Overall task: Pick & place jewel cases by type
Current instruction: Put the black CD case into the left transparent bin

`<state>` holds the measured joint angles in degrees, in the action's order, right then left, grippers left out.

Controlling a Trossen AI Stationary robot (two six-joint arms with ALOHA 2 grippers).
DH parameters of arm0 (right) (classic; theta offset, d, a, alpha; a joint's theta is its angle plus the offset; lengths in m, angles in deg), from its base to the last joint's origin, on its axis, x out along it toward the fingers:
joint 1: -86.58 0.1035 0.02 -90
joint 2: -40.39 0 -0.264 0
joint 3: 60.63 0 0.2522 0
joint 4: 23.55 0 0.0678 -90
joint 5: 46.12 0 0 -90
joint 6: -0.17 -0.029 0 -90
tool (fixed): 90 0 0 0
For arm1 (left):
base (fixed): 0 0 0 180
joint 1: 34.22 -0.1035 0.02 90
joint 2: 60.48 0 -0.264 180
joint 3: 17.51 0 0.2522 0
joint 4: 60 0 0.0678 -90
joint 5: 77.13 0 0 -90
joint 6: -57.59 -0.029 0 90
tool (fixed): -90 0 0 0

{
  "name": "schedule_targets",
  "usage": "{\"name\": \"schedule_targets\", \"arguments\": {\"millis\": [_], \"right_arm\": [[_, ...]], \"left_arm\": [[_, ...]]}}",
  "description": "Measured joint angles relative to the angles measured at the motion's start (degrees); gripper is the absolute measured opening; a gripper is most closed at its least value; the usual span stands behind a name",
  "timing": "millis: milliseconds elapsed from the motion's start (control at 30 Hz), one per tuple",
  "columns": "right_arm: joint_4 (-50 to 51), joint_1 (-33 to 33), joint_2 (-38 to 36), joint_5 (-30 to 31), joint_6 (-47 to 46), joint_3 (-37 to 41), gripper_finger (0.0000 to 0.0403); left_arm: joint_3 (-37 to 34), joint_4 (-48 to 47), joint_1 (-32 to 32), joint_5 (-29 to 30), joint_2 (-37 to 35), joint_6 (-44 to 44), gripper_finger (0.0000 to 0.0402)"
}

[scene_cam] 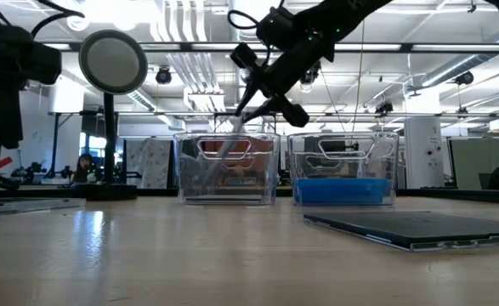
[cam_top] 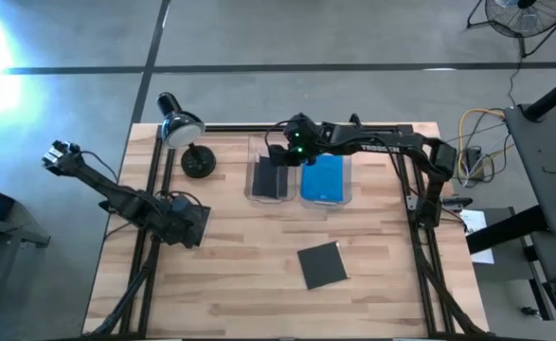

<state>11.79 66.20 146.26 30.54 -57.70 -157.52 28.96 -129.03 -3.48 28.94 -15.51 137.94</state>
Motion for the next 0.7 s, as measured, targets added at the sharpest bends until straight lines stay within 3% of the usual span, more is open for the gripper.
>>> {"name": "schedule_targets", "arguments": {"millis": [167, 367, 533, 700], "right_arm": [[2.5, -0.2, -0.9, 4.1, 0.4, 0.0, 0.0127], [3.7, 2.1, -5.8, 10.2, 4.9, 0.0, 0.0132], [3.3, 9.6, -10.6, 13.9, 12.7, 0.0, 0.0132], [2.8, 19.4, -12.8, 27.2, 20.0, 0.0, 0.0132]], "left_arm": [[-3.8, 4.9, 0.0, 0.0, 0.6, 0.5, 0.0103], [-8.7, 11.6, 0.0, -0.6, 1.4, 1.2, 0.0103], [-12.9, 18.3, 0.0, -0.6, 2.3, 2.0, 0.0103], [-15.3, 22.8, 0.0, 1.3, 3.9, 2.1, 0.0103]]}}
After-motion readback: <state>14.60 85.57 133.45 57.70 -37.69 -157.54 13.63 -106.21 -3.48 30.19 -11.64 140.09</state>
